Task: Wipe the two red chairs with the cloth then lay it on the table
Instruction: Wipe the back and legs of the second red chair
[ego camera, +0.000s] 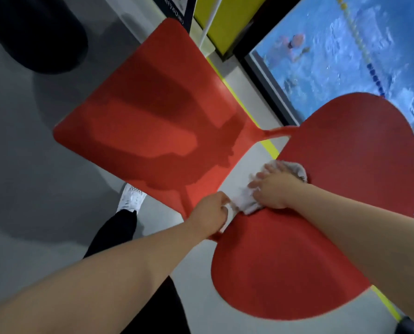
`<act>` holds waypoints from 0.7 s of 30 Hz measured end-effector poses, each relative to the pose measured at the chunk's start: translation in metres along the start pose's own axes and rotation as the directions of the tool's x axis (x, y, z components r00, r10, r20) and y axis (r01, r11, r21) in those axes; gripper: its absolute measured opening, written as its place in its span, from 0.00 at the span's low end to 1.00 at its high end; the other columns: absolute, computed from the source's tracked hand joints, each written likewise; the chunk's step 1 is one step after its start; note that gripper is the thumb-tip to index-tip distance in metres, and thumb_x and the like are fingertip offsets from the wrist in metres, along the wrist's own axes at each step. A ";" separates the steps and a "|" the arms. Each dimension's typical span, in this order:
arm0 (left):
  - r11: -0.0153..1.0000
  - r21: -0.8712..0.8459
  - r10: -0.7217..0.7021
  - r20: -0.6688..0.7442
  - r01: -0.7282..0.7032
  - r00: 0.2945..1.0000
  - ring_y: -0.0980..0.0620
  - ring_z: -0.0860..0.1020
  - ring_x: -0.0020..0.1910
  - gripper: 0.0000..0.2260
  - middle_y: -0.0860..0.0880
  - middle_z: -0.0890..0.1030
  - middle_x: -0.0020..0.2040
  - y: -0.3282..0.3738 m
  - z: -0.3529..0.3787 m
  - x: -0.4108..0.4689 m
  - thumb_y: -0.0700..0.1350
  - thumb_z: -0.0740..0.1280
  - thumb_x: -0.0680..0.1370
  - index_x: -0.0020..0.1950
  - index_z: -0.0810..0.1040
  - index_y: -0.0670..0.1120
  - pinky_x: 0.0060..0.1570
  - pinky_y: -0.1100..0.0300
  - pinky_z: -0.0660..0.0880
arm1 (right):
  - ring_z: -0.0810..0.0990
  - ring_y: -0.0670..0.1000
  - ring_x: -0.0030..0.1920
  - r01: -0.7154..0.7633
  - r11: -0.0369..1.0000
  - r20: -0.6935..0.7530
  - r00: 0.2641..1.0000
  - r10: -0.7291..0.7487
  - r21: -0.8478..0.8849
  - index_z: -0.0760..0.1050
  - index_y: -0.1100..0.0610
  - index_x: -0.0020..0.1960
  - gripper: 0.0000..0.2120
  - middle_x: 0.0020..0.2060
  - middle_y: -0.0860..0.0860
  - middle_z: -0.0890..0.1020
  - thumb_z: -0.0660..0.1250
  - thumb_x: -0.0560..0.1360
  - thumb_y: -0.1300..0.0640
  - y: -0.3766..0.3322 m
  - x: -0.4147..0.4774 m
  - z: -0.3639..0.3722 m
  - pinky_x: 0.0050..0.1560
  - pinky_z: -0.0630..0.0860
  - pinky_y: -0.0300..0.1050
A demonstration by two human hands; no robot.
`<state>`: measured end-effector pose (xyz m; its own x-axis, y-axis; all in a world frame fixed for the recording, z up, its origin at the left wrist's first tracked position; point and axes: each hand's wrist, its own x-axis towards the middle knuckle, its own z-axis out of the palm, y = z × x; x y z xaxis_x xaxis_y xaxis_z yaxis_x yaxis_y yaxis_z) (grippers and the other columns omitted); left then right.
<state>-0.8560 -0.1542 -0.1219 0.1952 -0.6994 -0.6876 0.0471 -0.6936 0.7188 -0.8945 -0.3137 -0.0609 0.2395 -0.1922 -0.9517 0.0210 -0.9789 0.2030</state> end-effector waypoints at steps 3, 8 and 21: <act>0.999 -0.028 -0.043 -0.028 0.042 0.999 0.42 0.74 0.58 0.15 0.39 0.77 0.59 -0.008 -0.011 -0.012 0.33 0.55 0.75 0.61 0.71 0.39 0.54 0.59 0.66 | 0.59 0.61 0.72 0.193 0.978 0.099 0.975 -0.200 0.076 0.62 0.49 0.72 0.20 0.73 0.53 0.64 0.49 0.81 0.50 -0.038 -0.017 -0.010 0.71 0.56 0.58; 0.986 -0.160 -0.057 -0.025 0.052 0.998 0.43 0.73 0.62 0.14 0.39 0.76 0.61 -0.016 -0.024 -0.038 0.35 0.55 0.79 0.62 0.73 0.39 0.65 0.54 0.67 | 0.56 0.54 0.75 0.294 0.898 0.174 0.915 -0.363 0.327 0.58 0.47 0.74 0.21 0.75 0.48 0.60 0.48 0.81 0.50 -0.068 -0.051 -0.027 0.71 0.54 0.51; 0.901 -0.412 0.125 -0.053 -0.136 0.991 0.52 0.73 0.52 0.11 0.45 0.78 0.54 0.012 -0.015 -0.127 0.40 0.57 0.80 0.57 0.77 0.45 0.46 0.69 0.70 | 0.76 0.50 0.58 0.232 0.819 -0.095 0.972 -0.214 0.525 0.68 0.41 0.65 0.18 0.60 0.45 0.78 0.57 0.76 0.42 -0.070 -0.177 -0.003 0.56 0.70 0.45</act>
<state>-0.8657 -0.0716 -0.0243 0.2516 -0.7705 -0.5857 0.4197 -0.4584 0.7834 -0.9355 -0.2106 0.0942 0.3201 0.0294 -0.9469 -0.4369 -0.8823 -0.1751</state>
